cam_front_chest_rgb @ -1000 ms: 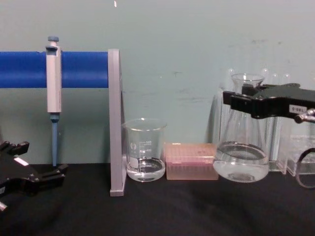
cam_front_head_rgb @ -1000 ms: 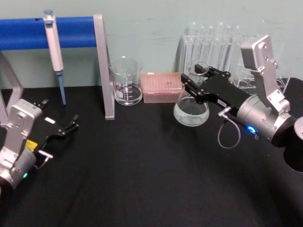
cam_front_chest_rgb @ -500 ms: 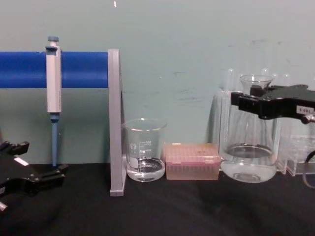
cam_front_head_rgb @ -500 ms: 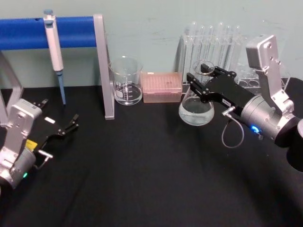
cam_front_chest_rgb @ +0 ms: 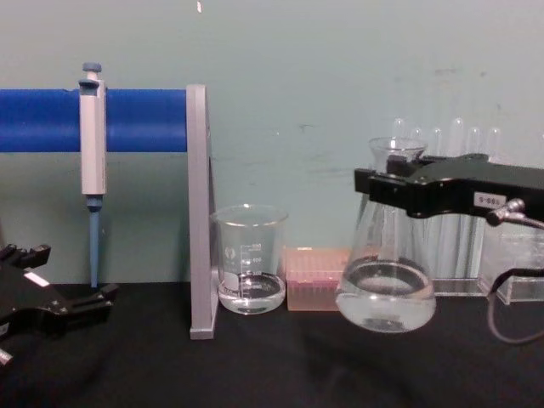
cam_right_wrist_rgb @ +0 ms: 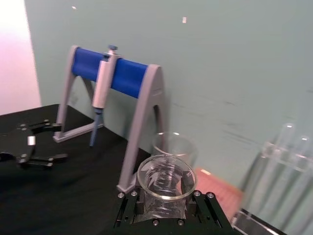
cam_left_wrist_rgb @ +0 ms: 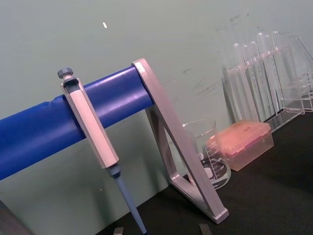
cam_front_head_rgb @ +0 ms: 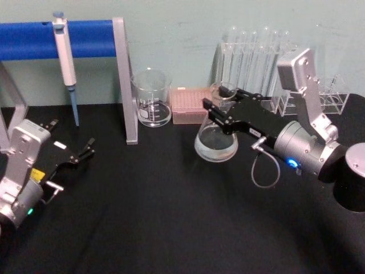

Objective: Grasp the erlenmeyer flask with one hand, shake it three times, then place it back.

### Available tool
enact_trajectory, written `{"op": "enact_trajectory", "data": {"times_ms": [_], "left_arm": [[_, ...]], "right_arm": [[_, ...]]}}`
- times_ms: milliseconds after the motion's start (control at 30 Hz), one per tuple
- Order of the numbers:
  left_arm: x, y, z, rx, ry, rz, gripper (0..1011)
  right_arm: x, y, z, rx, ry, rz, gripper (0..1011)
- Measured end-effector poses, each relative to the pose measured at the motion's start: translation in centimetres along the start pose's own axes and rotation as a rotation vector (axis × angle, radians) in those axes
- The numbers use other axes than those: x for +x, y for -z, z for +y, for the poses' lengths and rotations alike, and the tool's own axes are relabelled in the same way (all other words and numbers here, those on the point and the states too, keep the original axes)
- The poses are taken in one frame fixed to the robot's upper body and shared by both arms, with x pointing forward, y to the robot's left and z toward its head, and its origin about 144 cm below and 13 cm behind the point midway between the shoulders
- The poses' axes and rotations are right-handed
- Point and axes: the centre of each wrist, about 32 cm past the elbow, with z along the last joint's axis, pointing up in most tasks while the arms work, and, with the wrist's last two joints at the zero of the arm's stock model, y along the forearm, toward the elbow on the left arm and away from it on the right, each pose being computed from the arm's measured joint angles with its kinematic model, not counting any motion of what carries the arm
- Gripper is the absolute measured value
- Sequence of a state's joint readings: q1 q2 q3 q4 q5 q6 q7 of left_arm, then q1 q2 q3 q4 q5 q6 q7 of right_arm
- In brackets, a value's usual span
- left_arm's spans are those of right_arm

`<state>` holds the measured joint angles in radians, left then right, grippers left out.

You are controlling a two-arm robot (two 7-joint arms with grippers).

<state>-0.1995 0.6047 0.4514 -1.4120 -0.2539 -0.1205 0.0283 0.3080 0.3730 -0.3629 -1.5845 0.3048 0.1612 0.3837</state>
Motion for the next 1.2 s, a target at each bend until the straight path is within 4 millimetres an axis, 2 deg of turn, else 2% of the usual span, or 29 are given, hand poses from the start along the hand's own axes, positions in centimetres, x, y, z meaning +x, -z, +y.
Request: {"op": "enact_trajectory", "data": {"times_ms": [667, 1200], "left_arm": [[0.0, 0.0, 0.0, 0.0, 0.0, 0.0, 1001], [0.0, 0.0, 0.0, 0.0, 0.0, 0.0, 1001]], "right_arm": [[-2.6, -0.3, 1.2, 0.019, -0.198, 0.011, 451], [-3.6, -0.5, 1.8, 0.022, -0.311, 0.008, 451]]}}
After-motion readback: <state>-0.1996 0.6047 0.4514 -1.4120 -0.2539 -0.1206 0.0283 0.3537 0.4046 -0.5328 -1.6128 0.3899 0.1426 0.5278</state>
